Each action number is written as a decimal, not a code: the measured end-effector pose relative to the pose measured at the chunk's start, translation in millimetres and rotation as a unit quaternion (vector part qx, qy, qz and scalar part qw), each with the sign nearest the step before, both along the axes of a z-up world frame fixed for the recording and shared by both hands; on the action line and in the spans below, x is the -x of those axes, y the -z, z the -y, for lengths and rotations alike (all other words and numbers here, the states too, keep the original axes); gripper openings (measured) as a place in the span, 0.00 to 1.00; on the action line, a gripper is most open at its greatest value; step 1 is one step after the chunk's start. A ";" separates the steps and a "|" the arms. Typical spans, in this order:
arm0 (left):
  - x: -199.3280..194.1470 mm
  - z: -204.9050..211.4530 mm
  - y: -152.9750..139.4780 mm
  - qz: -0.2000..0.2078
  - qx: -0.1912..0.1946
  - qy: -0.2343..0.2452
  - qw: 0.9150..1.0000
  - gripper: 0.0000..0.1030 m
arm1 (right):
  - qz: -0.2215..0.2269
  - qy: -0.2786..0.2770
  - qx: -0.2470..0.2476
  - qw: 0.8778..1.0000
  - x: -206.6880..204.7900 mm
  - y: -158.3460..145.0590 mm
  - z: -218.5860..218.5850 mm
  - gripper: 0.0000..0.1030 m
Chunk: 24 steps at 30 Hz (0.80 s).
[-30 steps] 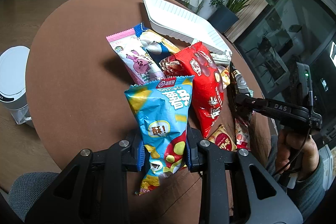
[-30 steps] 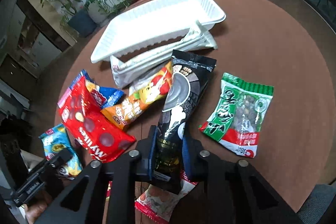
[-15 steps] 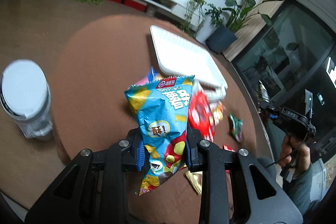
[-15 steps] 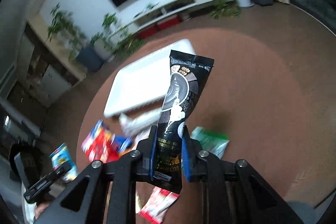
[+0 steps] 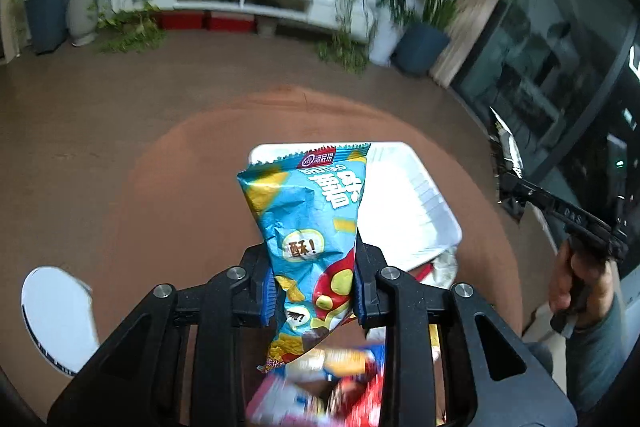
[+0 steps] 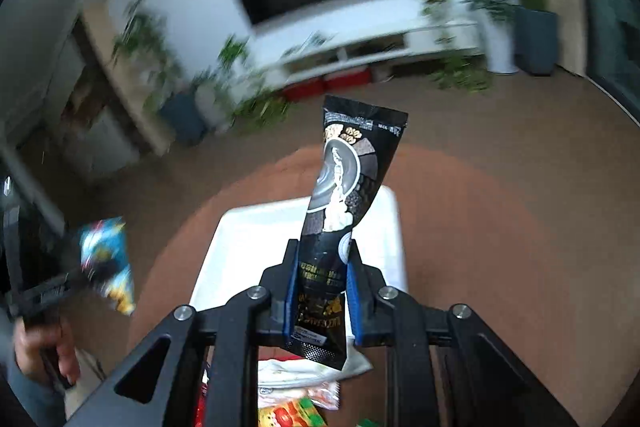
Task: Organize snacks
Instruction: 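Lift both held snacks and carry them over the white tray, then lower both snacks into the tray and open both tools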
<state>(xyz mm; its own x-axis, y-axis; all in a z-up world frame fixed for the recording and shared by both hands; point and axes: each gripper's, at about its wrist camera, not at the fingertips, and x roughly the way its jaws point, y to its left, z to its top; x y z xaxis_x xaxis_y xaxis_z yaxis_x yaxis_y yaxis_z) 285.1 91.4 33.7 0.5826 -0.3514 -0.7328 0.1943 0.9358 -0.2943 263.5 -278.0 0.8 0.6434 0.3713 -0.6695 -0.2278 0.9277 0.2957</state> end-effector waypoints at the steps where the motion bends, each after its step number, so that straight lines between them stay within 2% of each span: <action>1: -13.0 8.6 7.1 -0.012 -0.002 0.005 1.000 0.25 | -0.009 -0.013 0.010 1.000 -8.4 7.0 -10.3 0.21; 5: -48.0 40.8 35.1 -0.045 -0.032 0.023 0.998 0.25 | -0.042 -0.038 0.047 0.997 -34.9 37.2 -36.1 0.22; 14: -94.9 74.3 97.6 -0.099 -0.082 0.012 0.992 0.25 | -0.112 -0.032 0.101 0.988 -63.4 95.5 -35.3 0.22; 18: -101.7 81.2 110.0 -0.102 -0.093 0.010 0.990 0.25 | -0.130 -0.036 0.111 0.985 -61.3 111.8 -34.7 0.22; 24: -101.9 99.0 114.5 -0.099 -0.108 0.013 0.989 0.27 | -0.130 -0.037 0.114 0.984 -51.5 111.2 -38.4 0.23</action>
